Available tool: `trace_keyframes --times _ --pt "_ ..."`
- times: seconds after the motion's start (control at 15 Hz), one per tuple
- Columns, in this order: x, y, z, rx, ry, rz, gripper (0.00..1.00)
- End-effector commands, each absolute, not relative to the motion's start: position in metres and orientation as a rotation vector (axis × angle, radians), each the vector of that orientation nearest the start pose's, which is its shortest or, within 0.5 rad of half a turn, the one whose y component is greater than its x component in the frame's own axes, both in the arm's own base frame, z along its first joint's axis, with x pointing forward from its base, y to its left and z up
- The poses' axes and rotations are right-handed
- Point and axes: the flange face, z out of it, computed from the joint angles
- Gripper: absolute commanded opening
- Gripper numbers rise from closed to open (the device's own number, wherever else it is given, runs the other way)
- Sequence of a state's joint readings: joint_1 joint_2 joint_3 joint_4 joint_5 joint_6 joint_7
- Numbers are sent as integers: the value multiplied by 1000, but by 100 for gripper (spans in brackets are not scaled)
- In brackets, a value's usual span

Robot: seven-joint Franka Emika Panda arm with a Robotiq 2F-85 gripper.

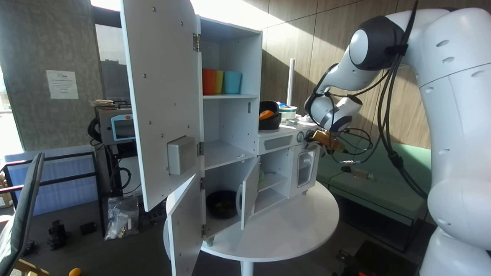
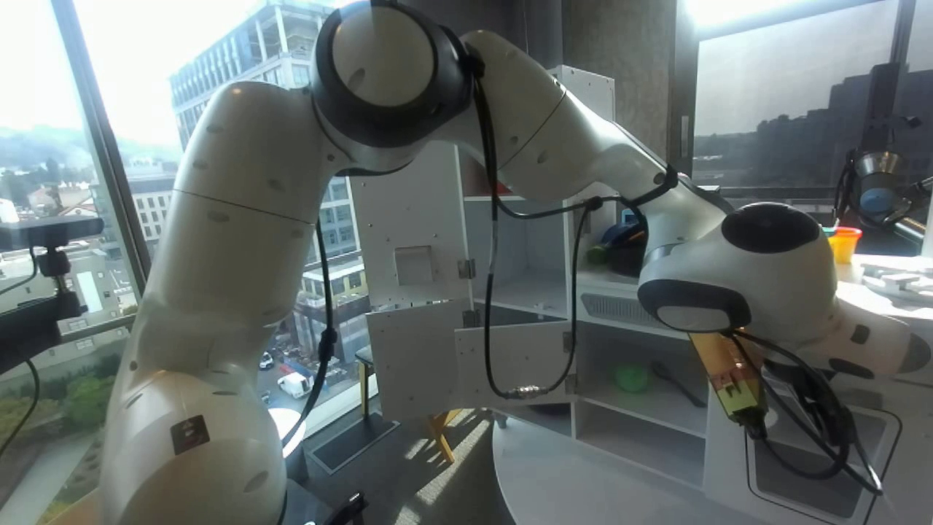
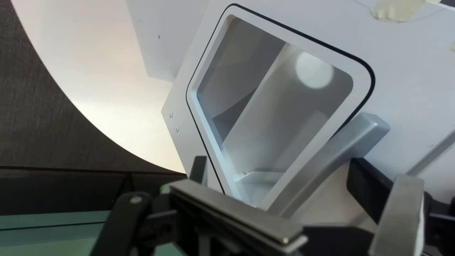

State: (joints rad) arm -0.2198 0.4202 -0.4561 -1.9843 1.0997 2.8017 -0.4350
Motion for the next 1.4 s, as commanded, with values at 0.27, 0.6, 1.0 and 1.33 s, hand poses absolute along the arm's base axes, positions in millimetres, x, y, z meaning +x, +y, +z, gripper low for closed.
trace_keyframes --times 0.27,0.6,1.0,1.33 --pt "462 -435 307 -2481 1595 -933 100" --pt "461 -447 302 -2475 1634 -945 100" --pt "473 -439 305 -2464 1592 -990 100" --pt "477 -434 304 -2331 1589 -1051 100"
